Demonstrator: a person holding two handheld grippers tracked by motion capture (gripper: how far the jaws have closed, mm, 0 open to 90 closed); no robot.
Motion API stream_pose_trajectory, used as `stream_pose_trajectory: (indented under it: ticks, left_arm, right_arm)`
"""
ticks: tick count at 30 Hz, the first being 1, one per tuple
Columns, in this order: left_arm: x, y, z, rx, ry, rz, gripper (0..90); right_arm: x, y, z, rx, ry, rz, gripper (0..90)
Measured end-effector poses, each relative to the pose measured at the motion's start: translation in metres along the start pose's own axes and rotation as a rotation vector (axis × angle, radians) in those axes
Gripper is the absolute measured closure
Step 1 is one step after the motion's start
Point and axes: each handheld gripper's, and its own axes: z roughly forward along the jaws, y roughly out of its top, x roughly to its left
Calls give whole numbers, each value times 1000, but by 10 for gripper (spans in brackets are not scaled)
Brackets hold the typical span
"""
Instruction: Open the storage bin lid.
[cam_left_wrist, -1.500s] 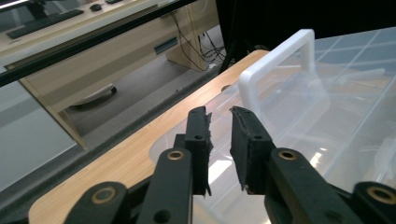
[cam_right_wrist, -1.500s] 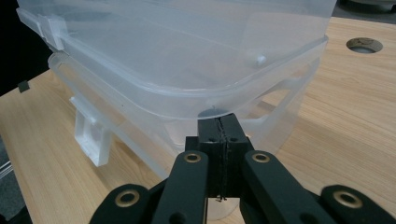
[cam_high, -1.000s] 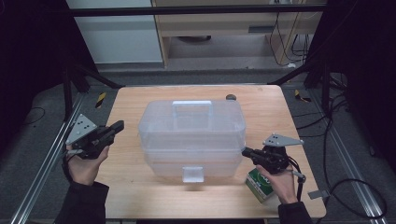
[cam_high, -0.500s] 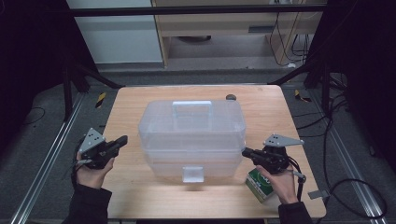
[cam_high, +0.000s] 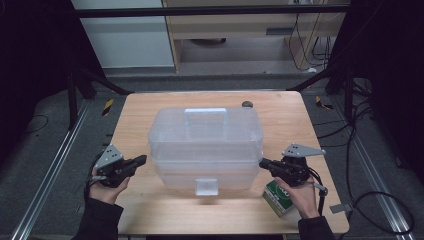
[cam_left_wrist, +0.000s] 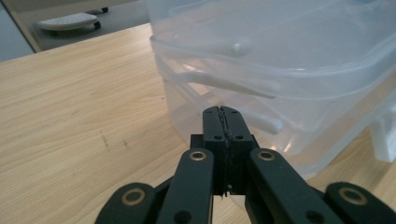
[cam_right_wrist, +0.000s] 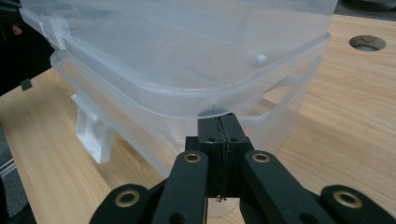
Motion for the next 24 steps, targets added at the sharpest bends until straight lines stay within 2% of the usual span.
stream_pose_trajectory:
  ticks: [5, 17, 24]
  left_arm:
    - [-9, 5, 2, -19, -62, 21, 895]
    - [-12, 9, 2, -43, -71, 17, 895]
    - [-13, 16, 1, -68, -60, 13, 895]
  right_arm:
    - [0, 0, 0, -1, 3, 4, 899]
    - [-1, 6, -2, -16, 2, -1, 899]
    - [-3, 13, -3, -39, 7, 7, 899]
